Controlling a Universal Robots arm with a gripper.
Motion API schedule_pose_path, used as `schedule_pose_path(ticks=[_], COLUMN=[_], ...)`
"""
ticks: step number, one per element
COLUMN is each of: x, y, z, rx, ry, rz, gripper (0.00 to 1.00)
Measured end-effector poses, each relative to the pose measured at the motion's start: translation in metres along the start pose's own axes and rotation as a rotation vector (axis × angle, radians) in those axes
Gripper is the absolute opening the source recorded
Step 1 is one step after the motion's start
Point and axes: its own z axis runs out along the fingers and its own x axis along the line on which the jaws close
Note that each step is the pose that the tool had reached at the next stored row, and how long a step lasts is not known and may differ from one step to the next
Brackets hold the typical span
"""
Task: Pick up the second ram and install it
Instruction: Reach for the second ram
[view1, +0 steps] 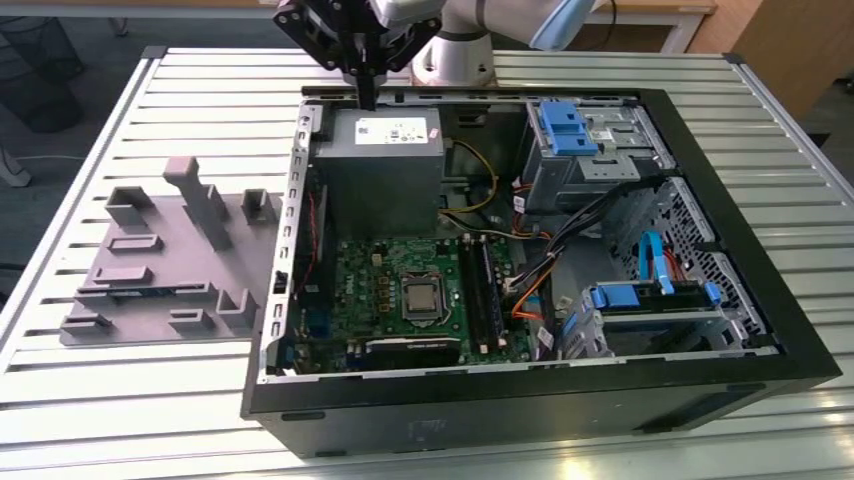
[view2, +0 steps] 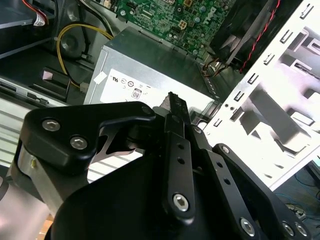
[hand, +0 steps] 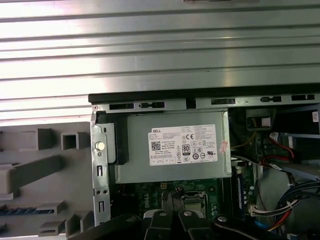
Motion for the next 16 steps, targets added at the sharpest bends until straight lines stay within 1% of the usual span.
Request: schedule_pose_path(ticks=[9,16], x=[0.0027,0.0093], y=[-0.0002,-0.0007], z=[0.0001,0.0001], rx=[0.0,0.0], ry=[0.0,0.0], rz=[0.0,0.0], gripper=[0.11,0.11])
